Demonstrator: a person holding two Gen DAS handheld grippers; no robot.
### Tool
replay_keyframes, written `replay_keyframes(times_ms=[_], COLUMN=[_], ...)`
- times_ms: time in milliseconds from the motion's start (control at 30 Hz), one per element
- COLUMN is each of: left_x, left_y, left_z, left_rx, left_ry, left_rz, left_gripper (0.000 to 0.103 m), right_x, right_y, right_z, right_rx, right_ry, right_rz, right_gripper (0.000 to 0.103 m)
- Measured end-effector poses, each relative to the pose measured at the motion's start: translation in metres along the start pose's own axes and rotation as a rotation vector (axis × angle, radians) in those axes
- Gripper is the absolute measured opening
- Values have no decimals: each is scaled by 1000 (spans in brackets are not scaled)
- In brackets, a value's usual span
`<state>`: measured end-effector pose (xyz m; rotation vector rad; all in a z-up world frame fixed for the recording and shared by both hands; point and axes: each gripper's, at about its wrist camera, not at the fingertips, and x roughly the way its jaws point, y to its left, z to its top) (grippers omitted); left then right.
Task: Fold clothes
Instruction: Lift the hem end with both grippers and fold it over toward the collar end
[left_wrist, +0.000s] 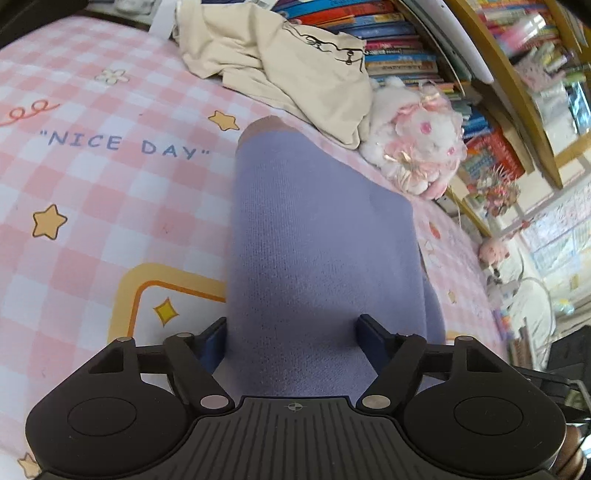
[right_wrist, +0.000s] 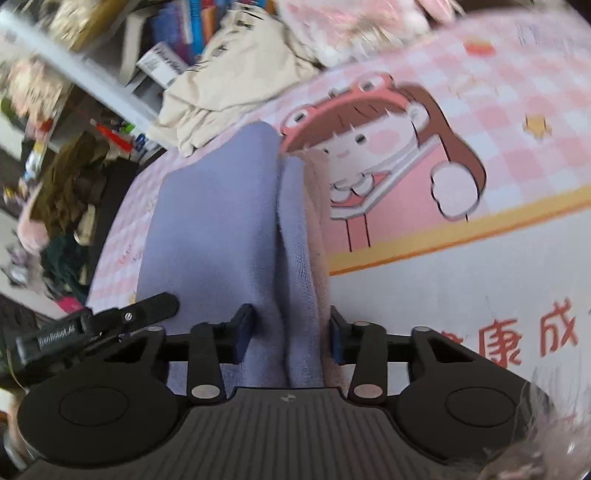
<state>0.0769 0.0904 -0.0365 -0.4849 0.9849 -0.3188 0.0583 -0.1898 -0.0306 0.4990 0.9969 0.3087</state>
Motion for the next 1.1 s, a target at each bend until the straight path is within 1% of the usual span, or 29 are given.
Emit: replay_keyframes(times_ms=[33,67,100,167,200,267,333,400,467,567,667,700,733,767,800,833,900,933,967,1000,1067,1100], left_x=[-3,-6,-8,-9,-9,-10,-11,-11,-12,-13,-14,-15,-15,-15,-17,-19,-24,-24,-24,-22,-18,-16], left_y=[-4,-10,-12,-9,-8,-6,-4,-2,0,4,7,6,3,-2,-11,-21,-35,-38,-38,-35,-24,-19], left_z=[-2,-4,-5,-7,-7,-9,-11,-13,-15,-18,-20,-21,-22,-24,-26,-27,-29,-28,-27,-25,-23,-22], left_rx=[30,69,78,66,61,49,38,27,15,-2,-19,-16,-6,17,64,119,207,224,231,209,145,113], left_ry=[-8,-19,-16,1,10,28,45,63,80,106,133,133,125,115,103,90,72,74,80,98,128,141], left_rz=[16,35,36,21,13,-2,-18,-33,-48,-71,-94,-93,-81,-59,-31,-2,25,25,20,13,-8,-19], left_gripper=[61,56,53,53,52,53,53,60,61,63,62,62,60,59,57,56,55,55,56,57,61,62], right_x=[-3,-6,-10,-18,-21,-28,-33,-35,-34,-29,-25,-25,-26,-27,-29,-32,-39,-42,-44,-44,-40,-38], right_y=[7,14,22,41,45,43,30,15,4,-15,-26,-26,-24,-17,-10,0,20,30,31,29,16,9], right_z=[-3,-5,-9,-19,-22,-26,-26,-28,-31,-31,-32,-32,-32,-32,-33,-36,-40,-43,-44,-44,-41,-40], right_rx=[-45,-92,-153,-289,-323,-315,-238,-163,-78,53,127,136,127,91,51,-23,-173,-243,-268,-257,-185,-149], right_ry=[-20,-40,-63,-98,-102,-80,-30,17,52,81,99,95,94,85,74,49,0,-24,-40,-38,-6,8], right_rz=[-18,-37,-61,-108,-119,-119,-90,-60,-38,4,47,53,46,30,14,-17,-77,-105,-116,-114,-93,-82], right_gripper=[29,27,26,24,24,24,24,26,35,44,46,45,39,36,32,29,27,27,27,27,29,34])
